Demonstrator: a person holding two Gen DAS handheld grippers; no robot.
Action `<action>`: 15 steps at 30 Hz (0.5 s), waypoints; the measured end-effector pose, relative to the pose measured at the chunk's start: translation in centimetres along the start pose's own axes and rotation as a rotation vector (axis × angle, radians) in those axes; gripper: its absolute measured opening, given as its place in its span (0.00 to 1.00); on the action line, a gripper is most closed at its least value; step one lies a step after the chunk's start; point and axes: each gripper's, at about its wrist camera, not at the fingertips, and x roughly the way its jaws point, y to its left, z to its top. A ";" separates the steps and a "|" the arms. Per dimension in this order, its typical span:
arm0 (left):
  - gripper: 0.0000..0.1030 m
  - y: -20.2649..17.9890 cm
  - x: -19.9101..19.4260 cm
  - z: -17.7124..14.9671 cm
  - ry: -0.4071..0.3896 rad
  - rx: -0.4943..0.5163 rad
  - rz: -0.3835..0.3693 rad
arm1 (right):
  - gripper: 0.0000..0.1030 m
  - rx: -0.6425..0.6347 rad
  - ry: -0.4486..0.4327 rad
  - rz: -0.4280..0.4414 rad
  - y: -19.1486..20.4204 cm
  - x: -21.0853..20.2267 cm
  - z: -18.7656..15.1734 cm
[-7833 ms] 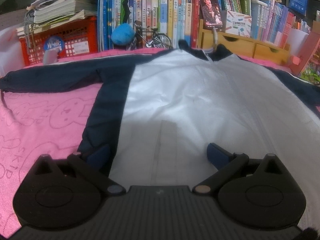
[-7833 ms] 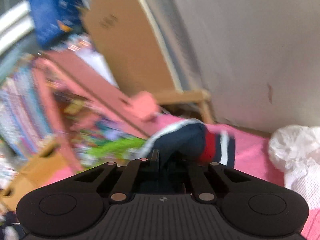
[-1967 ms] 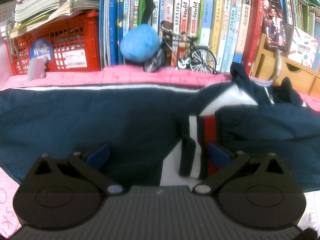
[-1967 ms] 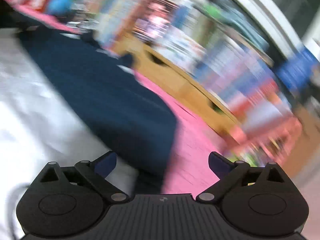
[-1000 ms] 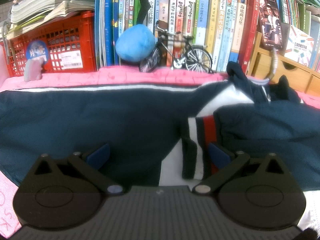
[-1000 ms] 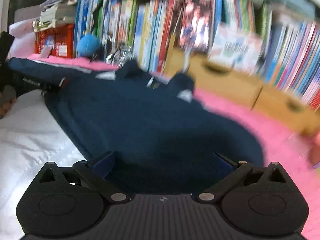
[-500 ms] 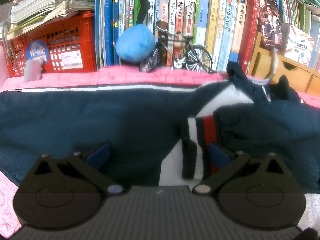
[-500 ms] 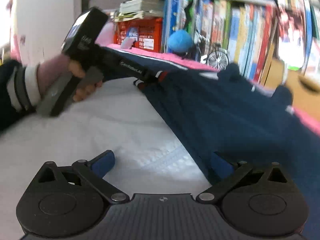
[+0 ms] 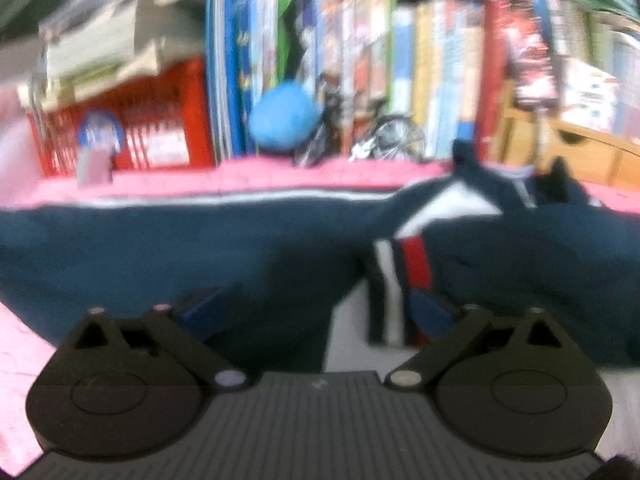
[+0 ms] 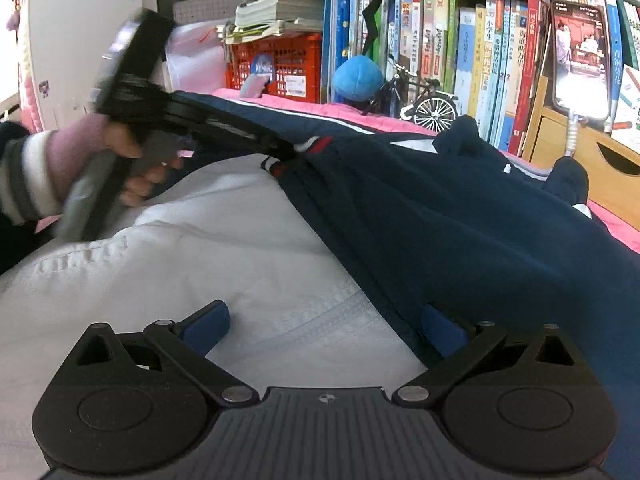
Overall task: Fold clothes
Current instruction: 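Move the left gripper across the jacket to the other navy sleeve cuff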
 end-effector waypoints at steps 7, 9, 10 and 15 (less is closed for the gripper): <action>0.94 -5.3 -6.0 -1.9 -0.032 0.185 -0.223 | 1.00 0.000 0.000 -0.001 0.0 0.0 0.0; 0.91 -6.5 -5.4 -2.2 -0.007 0.206 -0.227 | 1.00 0.001 0.000 -0.001 0.0 0.0 0.0; 0.88 -6.9 -4.8 -2.4 0.006 0.209 -0.217 | 1.00 0.001 0.000 -0.001 0.1 0.0 0.0; 0.72 -7.0 -1.8 -2.9 0.081 0.181 -0.142 | 1.00 0.000 -0.002 -0.002 0.1 0.0 -0.1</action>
